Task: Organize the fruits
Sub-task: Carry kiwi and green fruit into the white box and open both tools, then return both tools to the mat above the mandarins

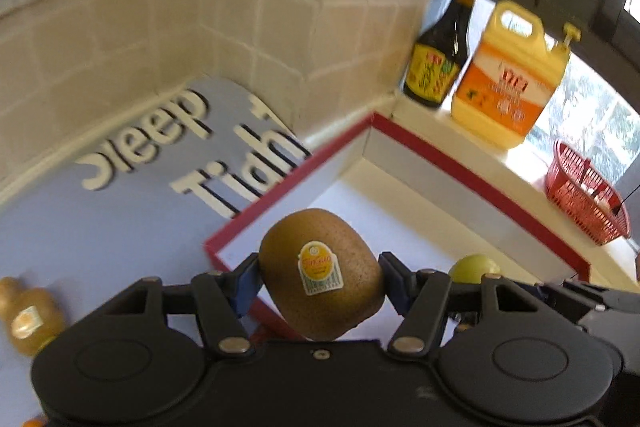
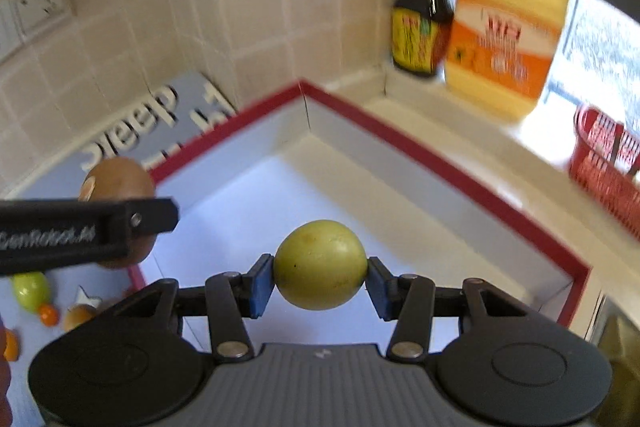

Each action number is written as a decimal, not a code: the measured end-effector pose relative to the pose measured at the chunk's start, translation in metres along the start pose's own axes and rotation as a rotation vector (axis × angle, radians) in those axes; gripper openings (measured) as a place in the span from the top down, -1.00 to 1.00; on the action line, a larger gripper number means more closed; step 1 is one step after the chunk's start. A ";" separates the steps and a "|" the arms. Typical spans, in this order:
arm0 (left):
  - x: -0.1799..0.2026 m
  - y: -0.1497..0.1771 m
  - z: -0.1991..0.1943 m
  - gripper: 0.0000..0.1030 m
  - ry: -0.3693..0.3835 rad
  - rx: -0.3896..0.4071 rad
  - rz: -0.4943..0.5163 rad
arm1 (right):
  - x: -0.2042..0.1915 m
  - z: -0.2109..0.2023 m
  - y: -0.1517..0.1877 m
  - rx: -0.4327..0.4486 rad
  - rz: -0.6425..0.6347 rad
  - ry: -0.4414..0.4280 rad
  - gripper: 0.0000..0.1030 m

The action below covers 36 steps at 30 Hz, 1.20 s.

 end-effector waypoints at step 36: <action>-0.059 0.036 -0.095 -0.56 -0.345 0.099 -0.103 | -0.059 -0.063 -0.005 0.146 -0.139 -0.105 -0.33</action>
Point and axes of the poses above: each gripper's, at about its wrist camera, not at the fingertips, and z roughly the way its jaws point, x to its right, y to its underside, the point moved 2 cm from there along z, roughly the way its jaws point, and after that the axes turned 6 degrees about -x, right-handed, at the moved point
